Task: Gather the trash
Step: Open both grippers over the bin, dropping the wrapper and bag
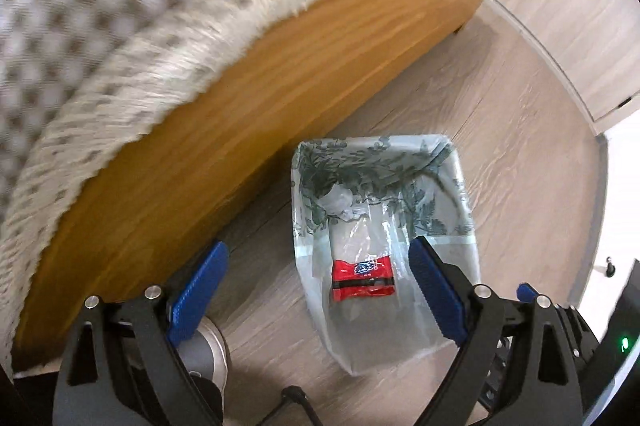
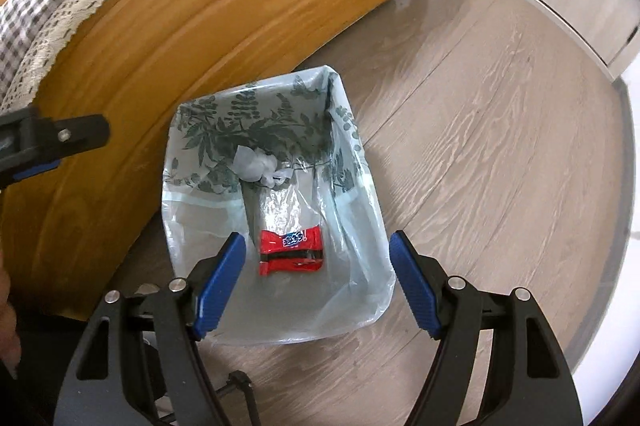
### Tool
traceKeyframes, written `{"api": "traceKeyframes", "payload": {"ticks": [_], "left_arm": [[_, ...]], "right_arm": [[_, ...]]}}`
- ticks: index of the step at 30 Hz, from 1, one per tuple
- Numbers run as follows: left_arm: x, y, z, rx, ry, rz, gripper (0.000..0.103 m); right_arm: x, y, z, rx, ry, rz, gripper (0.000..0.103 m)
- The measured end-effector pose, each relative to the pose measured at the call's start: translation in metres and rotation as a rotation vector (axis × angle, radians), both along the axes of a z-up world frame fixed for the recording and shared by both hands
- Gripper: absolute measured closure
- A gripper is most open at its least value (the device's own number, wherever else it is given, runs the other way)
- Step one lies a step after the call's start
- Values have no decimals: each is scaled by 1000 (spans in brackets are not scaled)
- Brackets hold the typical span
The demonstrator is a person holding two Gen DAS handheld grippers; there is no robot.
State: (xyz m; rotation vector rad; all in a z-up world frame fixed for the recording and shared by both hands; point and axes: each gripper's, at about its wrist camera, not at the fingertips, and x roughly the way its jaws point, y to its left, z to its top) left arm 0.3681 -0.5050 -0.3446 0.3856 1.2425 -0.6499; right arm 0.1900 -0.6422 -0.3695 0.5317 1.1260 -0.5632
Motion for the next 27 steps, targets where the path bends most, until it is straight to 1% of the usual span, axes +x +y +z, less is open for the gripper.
{"api": "traceKeyframes", "payload": {"ticks": [4,6,8,10,11,13,15,19,20,22,23,24,25,26,27], "left_arm": [[-6,15,36,-93,-59,-11,14],[-6,24,54,-140,-53,-9,14],[-4,36,71,-192,-41,15,14],[-2,55,98,-274,-49,48,14],[-3,62,107,-302,-58,56,14],[-2,83,136,-374,-95,64,14],[-1,103,161,-423,-138,67,14],[2,145,200,-466,-223,78,10],[4,154,208,-468,-239,79,9],[10,175,225,-447,-297,62,9],[13,182,228,-428,-334,52,9],[15,198,240,-417,-397,46,9],[19,215,245,-417,-458,58,8],[27,236,252,-418,-515,97,7],[34,251,255,-418,-533,120,7]], "right_arm": [[-2,8,28,-47,-10,7,32],[-6,12,44,-78,-11,7,32],[-8,15,57,-100,-13,4,32],[-11,18,79,-139,-21,8,32],[-12,20,86,-157,-25,11,32],[-11,25,109,-207,-32,19,32],[-7,32,134,-251,-54,30,32],[7,53,179,-319,-108,61,32],[13,61,191,-331,-130,73,32],[26,75,205,-348,-138,91,32],[33,81,209,-358,-139,102,32],[42,92,218,-379,-149,118,32],[51,105,225,-402,-164,130,32],[59,117,228,-412,-178,139,32],[69,130,233,-419,-209,158,32]]}}
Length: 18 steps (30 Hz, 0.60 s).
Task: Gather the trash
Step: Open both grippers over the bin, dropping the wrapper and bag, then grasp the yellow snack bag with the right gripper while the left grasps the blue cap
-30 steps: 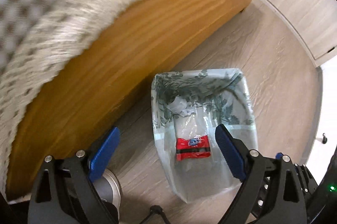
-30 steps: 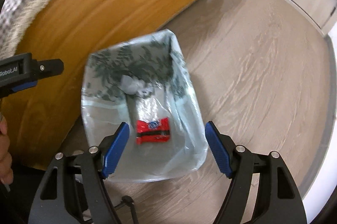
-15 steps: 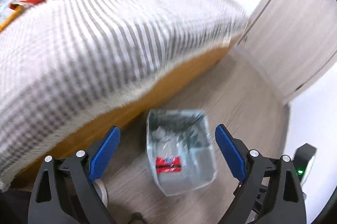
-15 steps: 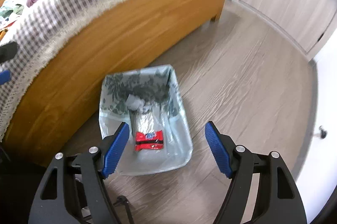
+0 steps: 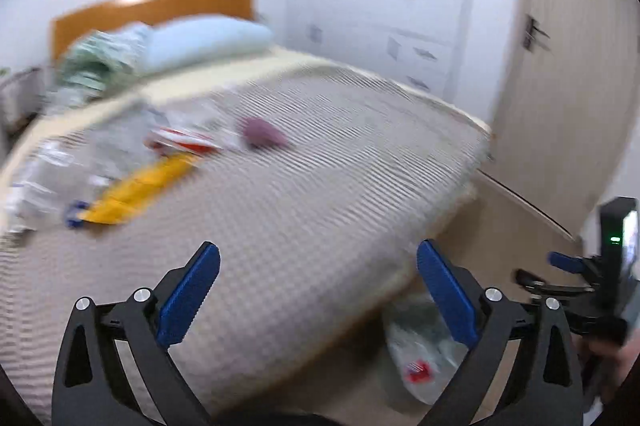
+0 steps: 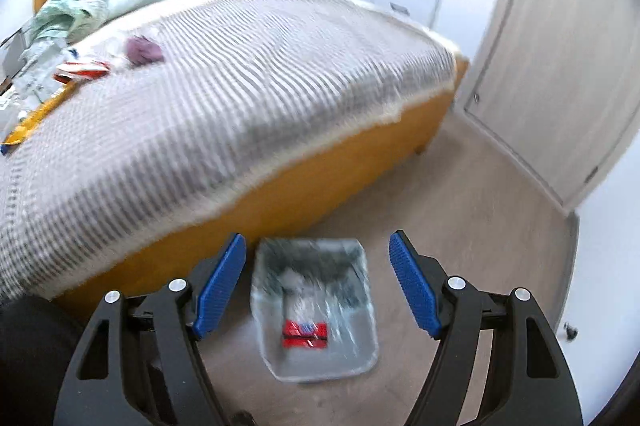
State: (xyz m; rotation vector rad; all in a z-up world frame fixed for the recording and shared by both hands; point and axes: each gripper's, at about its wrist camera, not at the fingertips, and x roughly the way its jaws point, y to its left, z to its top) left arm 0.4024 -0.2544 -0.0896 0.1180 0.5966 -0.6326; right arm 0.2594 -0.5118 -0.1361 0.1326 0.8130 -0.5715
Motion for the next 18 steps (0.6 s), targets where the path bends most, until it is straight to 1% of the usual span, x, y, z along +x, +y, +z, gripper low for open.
{"api": "traceKeyframes", "payload": {"ticks": [1,2,3,5,6,7,9,10,12,13,14,15,17,18], "left_arm": [[10,19,4,-11,-9,30,7],[20,38,6,-29,-14,58,7],[36,66,9,-66,-18,110,7],[52,104,9,-111,-12,191,7],[63,126,8,-140,2,249,7],[71,147,4,-163,23,289,7],[84,178,-6,-187,61,342,7],[91,193,-11,-181,70,378,7],[103,217,-22,-136,74,453,7],[111,228,-30,-79,77,518,7],[119,236,-34,-34,83,560,7],[128,247,-44,16,102,613,7],[135,267,-54,27,138,662,7],[139,277,-61,17,166,694,7]], "right_arm": [[12,14,5,-7,-26,26,32],[24,29,10,-18,-46,54,29],[37,44,13,-31,-63,82,27],[58,67,20,-54,-84,132,27],[77,86,25,-61,-92,184,27],[87,97,27,-62,-96,211,27],[118,126,34,-67,-113,278,27],[130,137,36,-68,-121,302,27],[156,158,38,-62,-135,346,27],[171,172,37,-59,-129,370,27],[182,184,35,-68,-115,385,27],[197,206,31,-106,-83,407,27],[219,247,22,-179,-43,490,27],[232,272,16,-220,-22,558,27]]}}
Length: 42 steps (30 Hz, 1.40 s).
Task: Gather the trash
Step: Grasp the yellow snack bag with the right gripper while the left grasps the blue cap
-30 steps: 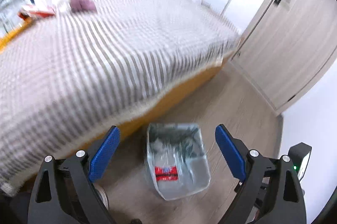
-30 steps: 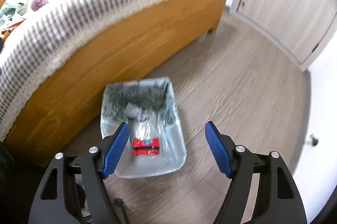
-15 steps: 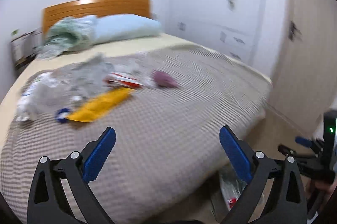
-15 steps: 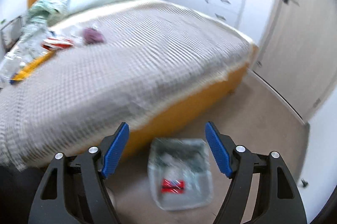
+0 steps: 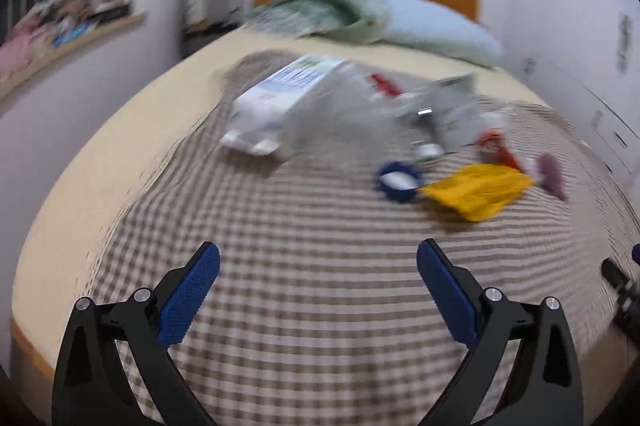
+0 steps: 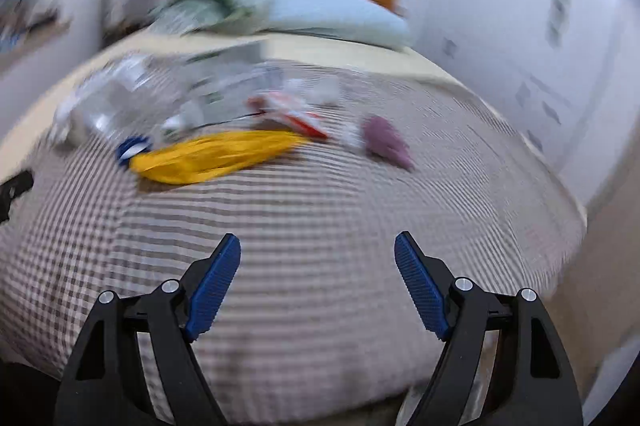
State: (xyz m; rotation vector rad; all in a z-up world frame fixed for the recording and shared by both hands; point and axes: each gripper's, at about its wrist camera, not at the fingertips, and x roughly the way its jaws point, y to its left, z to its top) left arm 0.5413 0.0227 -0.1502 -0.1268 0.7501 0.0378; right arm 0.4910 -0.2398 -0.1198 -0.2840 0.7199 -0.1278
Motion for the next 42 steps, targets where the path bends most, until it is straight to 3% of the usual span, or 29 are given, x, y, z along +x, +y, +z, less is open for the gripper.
{"api": "traceKeyframes", "payload": {"ticks": [4,9,11,12,13,15,19,22,25,29,31,33,35,37,38,39,42], "left_arm": [[7,27,-4,-59,31,82,7],[13,51,-6,-159,43,143,7],[17,53,-9,-168,59,145,7],[17,53,-10,-160,62,142,7],[18,50,-11,-148,67,134,7],[20,45,-13,-138,78,115,7],[22,33,-15,-120,95,84,7],[21,24,-15,-114,98,65,7],[21,12,-14,-112,98,39,7],[19,-4,-15,-124,102,-9,7],[18,-13,-15,-127,101,-54,7],[18,-19,-17,-116,103,-83,7],[19,-22,-20,-108,113,-96,7],[20,-22,-23,-106,125,-95,7],[21,-22,-24,-107,129,-93,7],[22,-22,-25,-111,132,-92,7],[29,-22,-26,-145,130,-102,7]], "right_arm": [[50,77,-29,-169,42,178,27],[121,117,-62,-295,115,238,27],[140,114,-68,-250,153,230,33],[147,108,-68,-193,176,220,63],[149,97,-64,-121,191,209,76],[136,73,-49,-4,148,183,86],[71,-6,-9,262,-40,104,89],[21,-66,-4,386,-112,-15,89],[3,-108,-21,405,-50,-100,89],[1,-116,-26,413,-45,-96,88],[8,-113,-27,399,-40,-85,81],[18,-112,-28,411,-26,-66,66],[28,-106,-29,390,-17,-52,65],[34,-104,-35,373,9,-53,70],[39,-103,-39,392,29,-50,89],[35,-106,-40,402,23,-56,94],[24,-106,-37,413,-25,-67,99]]}}
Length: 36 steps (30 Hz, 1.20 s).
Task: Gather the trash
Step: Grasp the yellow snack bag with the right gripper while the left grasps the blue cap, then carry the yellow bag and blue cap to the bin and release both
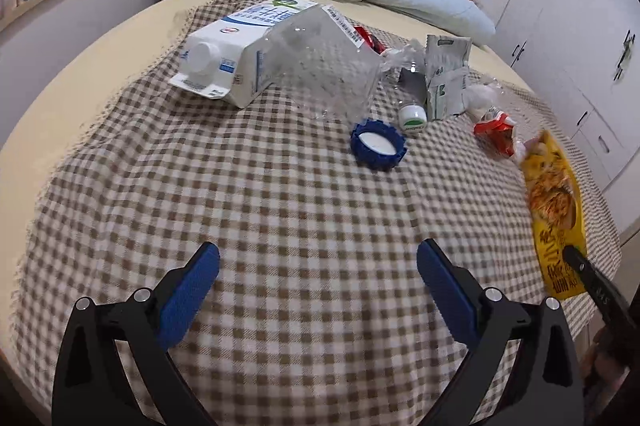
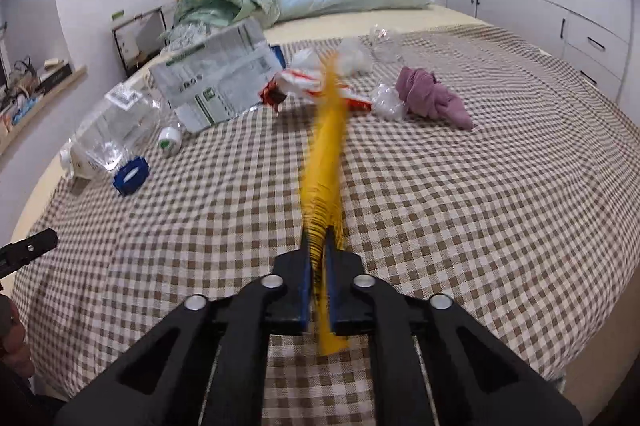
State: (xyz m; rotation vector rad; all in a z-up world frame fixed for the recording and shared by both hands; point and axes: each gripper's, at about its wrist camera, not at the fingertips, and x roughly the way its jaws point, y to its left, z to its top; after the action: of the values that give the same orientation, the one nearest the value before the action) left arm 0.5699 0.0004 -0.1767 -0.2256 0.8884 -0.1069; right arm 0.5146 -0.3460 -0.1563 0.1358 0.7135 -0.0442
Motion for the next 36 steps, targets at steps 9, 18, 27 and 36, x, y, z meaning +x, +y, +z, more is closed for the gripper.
{"api": "traceKeyframes", "payload": {"ticks": [9,18,27,36], "left_arm": [[73,-35,3,-22,-5,-57,8],[134,-79,-23,126,117,-17,31],[96,-76,-14,135,91,7,52],[-34,-84,55,175,-118,-44,52]], "right_arm": [[-24,-25,14,48,-59,-9,99],[-28,-32,21,4,-82,23,99],[-40,-38,22,42,-77,15,99],[-126,-87,52,19,-125,-55,99]]}}
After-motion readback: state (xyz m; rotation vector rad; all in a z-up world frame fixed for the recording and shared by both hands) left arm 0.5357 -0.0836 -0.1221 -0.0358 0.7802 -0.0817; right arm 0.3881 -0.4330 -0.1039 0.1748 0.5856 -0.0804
